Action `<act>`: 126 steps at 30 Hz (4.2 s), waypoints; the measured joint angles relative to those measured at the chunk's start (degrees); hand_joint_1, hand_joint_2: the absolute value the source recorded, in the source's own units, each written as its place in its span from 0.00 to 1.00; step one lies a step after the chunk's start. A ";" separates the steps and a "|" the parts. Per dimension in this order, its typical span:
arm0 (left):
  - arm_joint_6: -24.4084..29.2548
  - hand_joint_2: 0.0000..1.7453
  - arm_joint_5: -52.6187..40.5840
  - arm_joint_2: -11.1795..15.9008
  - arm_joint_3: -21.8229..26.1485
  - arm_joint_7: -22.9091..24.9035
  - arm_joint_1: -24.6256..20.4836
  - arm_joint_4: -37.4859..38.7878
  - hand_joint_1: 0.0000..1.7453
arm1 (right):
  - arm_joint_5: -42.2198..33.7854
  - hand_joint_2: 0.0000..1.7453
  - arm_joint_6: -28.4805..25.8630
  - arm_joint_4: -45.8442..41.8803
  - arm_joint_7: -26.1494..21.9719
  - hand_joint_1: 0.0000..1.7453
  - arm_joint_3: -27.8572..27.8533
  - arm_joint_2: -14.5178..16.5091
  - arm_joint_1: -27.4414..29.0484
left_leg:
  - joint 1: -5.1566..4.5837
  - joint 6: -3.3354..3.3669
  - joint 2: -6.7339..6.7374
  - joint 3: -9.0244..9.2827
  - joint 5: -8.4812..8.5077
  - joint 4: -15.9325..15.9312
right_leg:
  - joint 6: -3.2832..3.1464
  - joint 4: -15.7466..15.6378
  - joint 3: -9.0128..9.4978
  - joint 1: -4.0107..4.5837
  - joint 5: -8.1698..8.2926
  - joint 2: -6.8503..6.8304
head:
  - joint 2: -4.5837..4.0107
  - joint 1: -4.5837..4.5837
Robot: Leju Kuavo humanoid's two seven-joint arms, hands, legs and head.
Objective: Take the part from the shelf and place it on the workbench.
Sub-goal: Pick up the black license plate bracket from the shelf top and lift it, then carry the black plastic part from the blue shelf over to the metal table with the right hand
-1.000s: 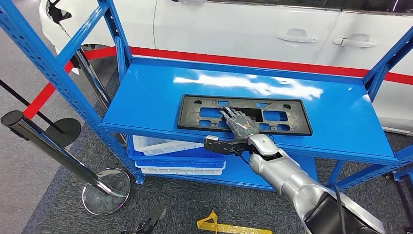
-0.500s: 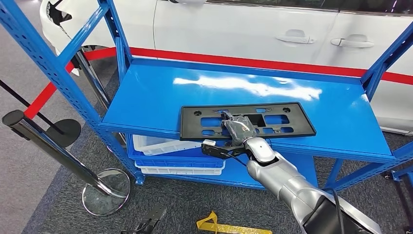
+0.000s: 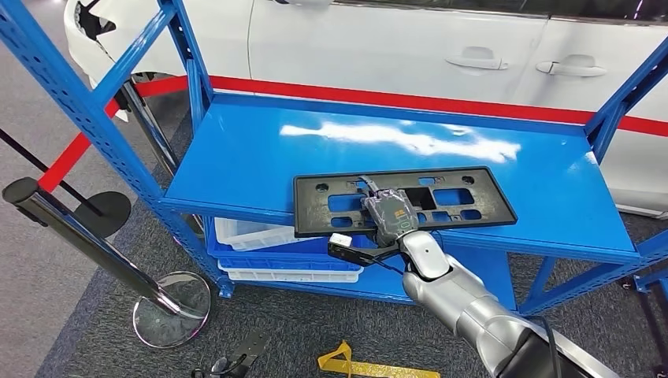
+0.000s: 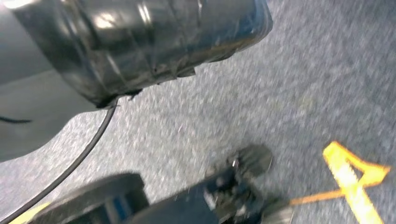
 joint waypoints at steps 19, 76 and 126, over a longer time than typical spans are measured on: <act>3.36 1.00 -0.28 0.17 -0.12 -3.33 0.00 0.00 0.00 | 0.91 1.00 -3.54 -11.26 0.63 1.00 -4.91 -3.23 0.39 | 0.00 -0.01 0.06 0.02 -0.04 -0.02 | -0.01 0.00 -0.03 -0.02 -0.04 0.07 | 0.00 -0.01; 2.26 1.00 1.67 2.81 -0.12 -4.51 -0.01 -0.02 0.00 | -15.73 1.00 -3.70 -78.36 -9.54 1.00 -14.14 -10.85 19.85 | 0.79 -1.91 0.25 -4.19 -7.79 10.08 | -1.40 2.39 -2.37 -1.16 0.34 0.07 | 0.00 0.01; 0.09 1.00 1.61 2.69 -0.12 -4.70 -0.12 -0.04 0.00 | -17.18 1.00 -4.42 -80.38 -12.74 1.00 -14.20 -10.93 21.39 | 0.30 0.70 0.44 2.19 -3.39 1.55 | 1.12 12.93 -7.13 -1.11 -2.88 -0.26 | 0.00 0.48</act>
